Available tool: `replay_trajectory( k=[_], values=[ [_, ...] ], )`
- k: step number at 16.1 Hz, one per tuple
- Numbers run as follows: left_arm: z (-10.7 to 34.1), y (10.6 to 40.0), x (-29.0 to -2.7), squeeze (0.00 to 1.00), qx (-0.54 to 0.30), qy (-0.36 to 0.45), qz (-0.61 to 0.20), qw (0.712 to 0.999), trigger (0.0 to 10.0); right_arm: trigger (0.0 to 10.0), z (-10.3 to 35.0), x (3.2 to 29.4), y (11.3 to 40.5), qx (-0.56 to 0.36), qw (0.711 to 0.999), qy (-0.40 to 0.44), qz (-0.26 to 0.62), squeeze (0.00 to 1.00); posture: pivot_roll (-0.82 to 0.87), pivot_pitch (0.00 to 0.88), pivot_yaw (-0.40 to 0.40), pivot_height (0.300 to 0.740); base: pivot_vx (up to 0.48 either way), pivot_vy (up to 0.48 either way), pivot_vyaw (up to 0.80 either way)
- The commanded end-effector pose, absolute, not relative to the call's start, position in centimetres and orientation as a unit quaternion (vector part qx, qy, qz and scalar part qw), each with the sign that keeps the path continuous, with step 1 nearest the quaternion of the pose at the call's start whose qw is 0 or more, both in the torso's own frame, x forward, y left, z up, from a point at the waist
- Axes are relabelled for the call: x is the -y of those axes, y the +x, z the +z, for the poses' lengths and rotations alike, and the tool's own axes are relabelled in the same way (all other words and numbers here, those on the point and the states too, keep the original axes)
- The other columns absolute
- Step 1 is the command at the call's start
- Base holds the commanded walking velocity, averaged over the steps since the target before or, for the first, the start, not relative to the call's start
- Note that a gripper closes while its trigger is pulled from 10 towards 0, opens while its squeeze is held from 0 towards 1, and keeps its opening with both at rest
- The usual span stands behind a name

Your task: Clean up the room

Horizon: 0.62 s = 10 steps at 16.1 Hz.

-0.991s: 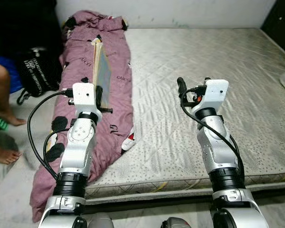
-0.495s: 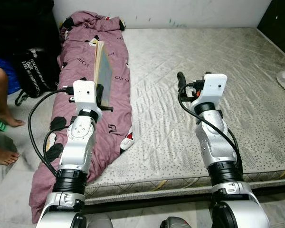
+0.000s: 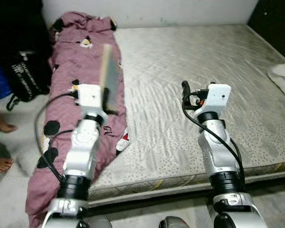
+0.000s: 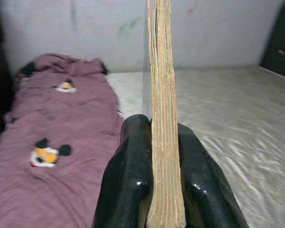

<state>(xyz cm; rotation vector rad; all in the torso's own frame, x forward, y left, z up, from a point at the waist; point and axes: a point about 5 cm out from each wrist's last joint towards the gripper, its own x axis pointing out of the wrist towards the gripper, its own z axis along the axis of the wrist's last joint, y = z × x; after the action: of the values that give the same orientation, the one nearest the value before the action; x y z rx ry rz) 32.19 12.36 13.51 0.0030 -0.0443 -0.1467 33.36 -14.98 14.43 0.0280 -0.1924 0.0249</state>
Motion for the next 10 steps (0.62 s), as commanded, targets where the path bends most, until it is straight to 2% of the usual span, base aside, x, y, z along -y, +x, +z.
replay_trajectory(
  k=[1,7,10],
  values=[
    [14.5,32.0,-12.4,0.0,0.042,0.0,-0.076,0.996,10.0,10.0,14.5,15.0,33.2,0.097,0.995,0.011,0.014,0.0,-0.02,0.0,-0.008,0.74,0.0,0.0,0.0],
    [14.1,30.9,-12.3,0.0,0.033,-0.005,-0.081,0.996,10.0,10.0,14.8,14.8,33.2,0.095,0.995,0.001,0.023,0.0,0.0,0.0,-0.017,0.74,0.0,0.0,0.0],
    [14.2,30.7,-12.2,0.0,0.031,-0.006,-0.083,0.996,10.0,10.0,14.7,14.9,33.1,0.094,0.995,-0.002,0.022,0.0,0.0,0.0,-0.018,0.74,0.0,-0.26,0.0]
  ],
)
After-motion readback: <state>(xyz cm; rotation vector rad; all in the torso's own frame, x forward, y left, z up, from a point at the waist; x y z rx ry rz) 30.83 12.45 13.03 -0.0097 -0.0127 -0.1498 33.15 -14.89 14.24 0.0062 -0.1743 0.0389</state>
